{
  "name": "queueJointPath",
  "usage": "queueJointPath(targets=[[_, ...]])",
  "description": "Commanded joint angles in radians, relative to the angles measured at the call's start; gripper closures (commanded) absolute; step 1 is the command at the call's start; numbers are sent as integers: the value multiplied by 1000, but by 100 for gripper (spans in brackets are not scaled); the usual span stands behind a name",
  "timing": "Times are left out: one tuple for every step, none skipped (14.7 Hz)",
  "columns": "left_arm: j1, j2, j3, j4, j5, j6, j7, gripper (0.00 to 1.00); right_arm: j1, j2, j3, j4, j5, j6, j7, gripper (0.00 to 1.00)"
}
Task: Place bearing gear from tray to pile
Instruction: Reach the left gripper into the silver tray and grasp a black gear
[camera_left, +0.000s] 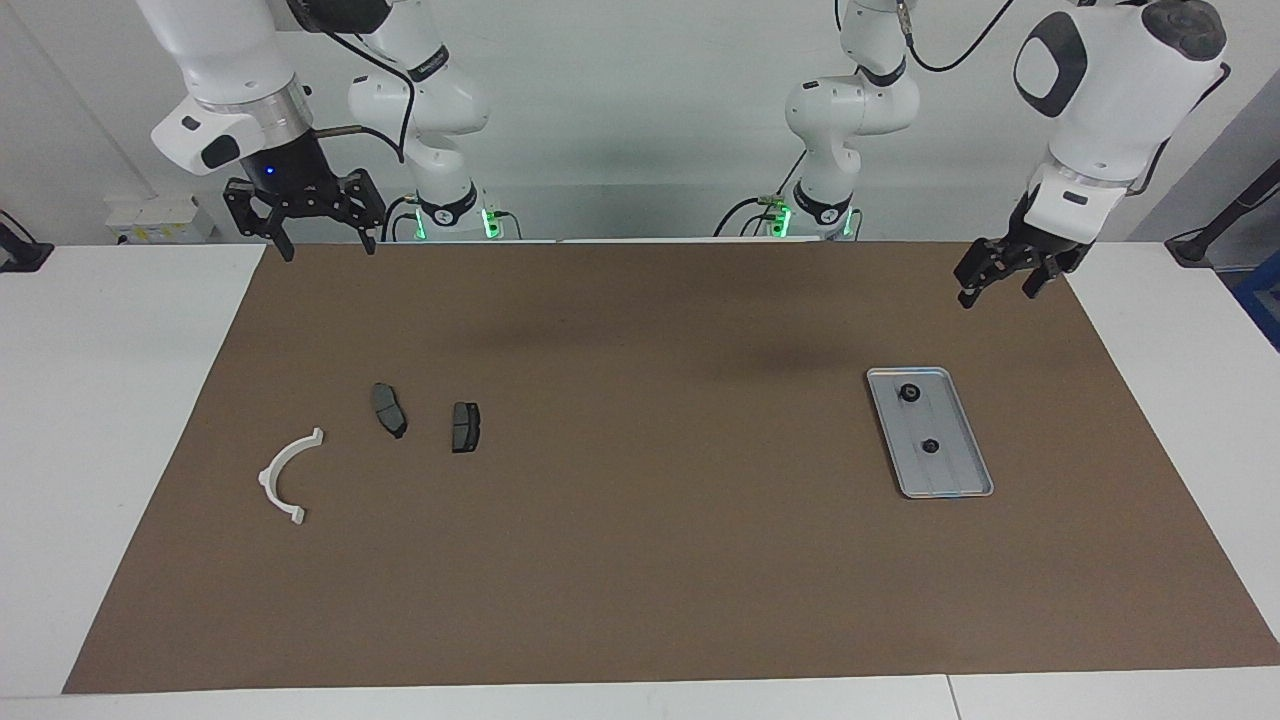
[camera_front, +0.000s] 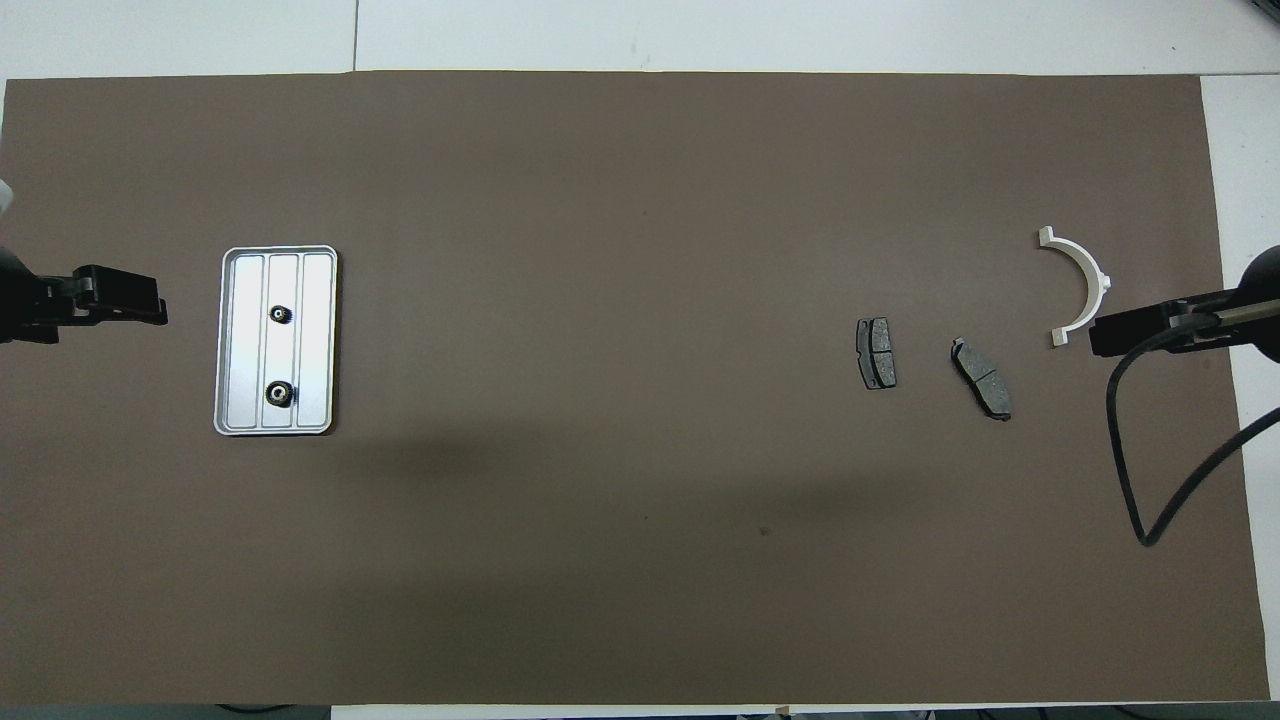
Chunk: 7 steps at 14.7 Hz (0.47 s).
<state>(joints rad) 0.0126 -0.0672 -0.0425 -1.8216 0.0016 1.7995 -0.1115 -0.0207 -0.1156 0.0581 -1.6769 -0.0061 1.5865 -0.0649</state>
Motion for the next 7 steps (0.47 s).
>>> queueJointPath(targets=[[-20, -5, 9, -108, -5, 112, 3, 6, -7, -19, 6, -20, 20, -13, -18, 0], [-13, 16, 9, -117, -5, 139, 6, 10, -7, -19, 6, -18, 20, -11, -18, 0], [-5, 30, 10, -131, -5, 168, 7, 12, -7, -19, 6, -18, 20, -11, -18, 0], [10, 46, 10, -143, -5, 193, 7, 14, -7, -19, 6, -18, 20, -11, -19, 0], [26, 55, 9, -159, -5, 211, 9, 18, -7, -19, 5, -18, 20, -13, -20, 0], [35, 55, 9, -182, -5, 224, 9, 21, -8, -19, 6, -20, 20, -13, -21, 0], [44, 55, 9, -200, -5, 236, 10, 24, -8, -19, 5, -20, 20, -13, -23, 0]])
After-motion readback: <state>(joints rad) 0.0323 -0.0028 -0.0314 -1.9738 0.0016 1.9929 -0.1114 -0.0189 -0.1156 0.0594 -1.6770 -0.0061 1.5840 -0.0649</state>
